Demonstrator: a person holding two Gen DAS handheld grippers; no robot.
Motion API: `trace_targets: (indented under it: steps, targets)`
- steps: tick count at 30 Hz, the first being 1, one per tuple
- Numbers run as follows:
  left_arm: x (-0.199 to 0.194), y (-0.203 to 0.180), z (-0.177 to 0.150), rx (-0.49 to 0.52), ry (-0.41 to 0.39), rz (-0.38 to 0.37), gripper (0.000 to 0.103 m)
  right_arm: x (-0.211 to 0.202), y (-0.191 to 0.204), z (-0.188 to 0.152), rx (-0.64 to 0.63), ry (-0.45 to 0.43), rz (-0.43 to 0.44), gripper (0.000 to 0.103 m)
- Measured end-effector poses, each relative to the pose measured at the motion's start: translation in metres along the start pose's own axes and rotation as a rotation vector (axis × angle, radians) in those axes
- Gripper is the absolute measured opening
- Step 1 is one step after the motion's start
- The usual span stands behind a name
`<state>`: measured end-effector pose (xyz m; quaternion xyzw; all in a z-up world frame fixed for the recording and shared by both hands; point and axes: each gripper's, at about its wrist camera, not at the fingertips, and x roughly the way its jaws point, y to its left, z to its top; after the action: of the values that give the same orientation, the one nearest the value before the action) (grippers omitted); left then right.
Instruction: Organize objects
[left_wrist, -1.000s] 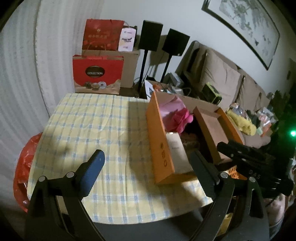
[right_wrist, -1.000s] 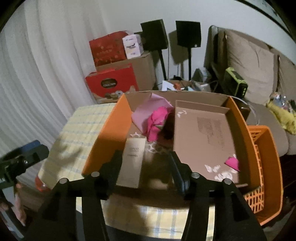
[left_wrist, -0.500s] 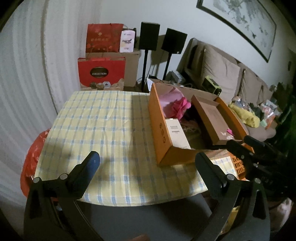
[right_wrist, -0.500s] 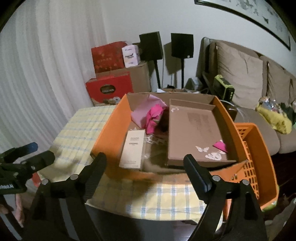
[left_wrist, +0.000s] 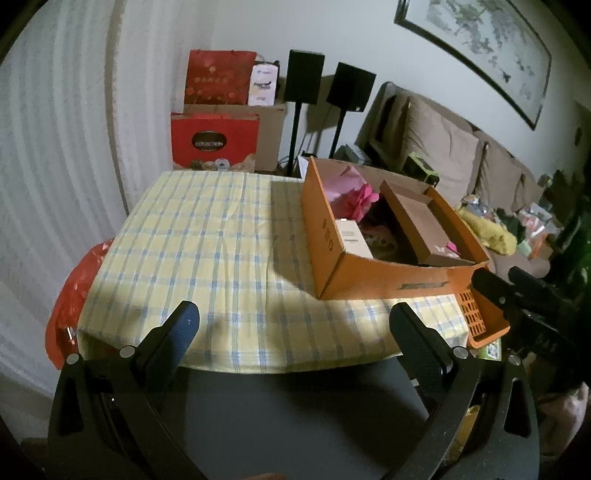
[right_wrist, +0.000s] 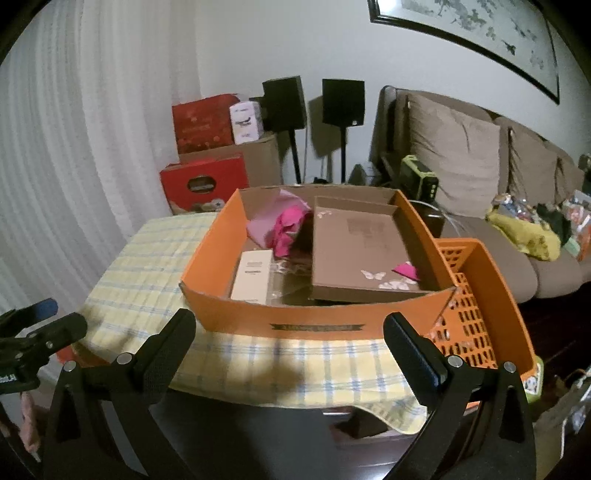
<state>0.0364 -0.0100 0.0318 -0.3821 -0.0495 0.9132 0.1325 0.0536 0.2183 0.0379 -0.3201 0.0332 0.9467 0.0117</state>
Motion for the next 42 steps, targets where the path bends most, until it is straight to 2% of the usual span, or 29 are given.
trace_targets:
  steps: [14, 42]
  targets:
    - [-0.011, 0.005, -0.012, -0.020, 0.008, 0.031, 0.103, -0.015, 0.006, -0.014, -0.018, -0.008, -0.028, 0.102]
    - [-0.013, 0.000, -0.001, 0.000, -0.015, 0.042, 0.103, -0.018, 0.005, -0.008, -0.003, -0.032, -0.050, 0.102]
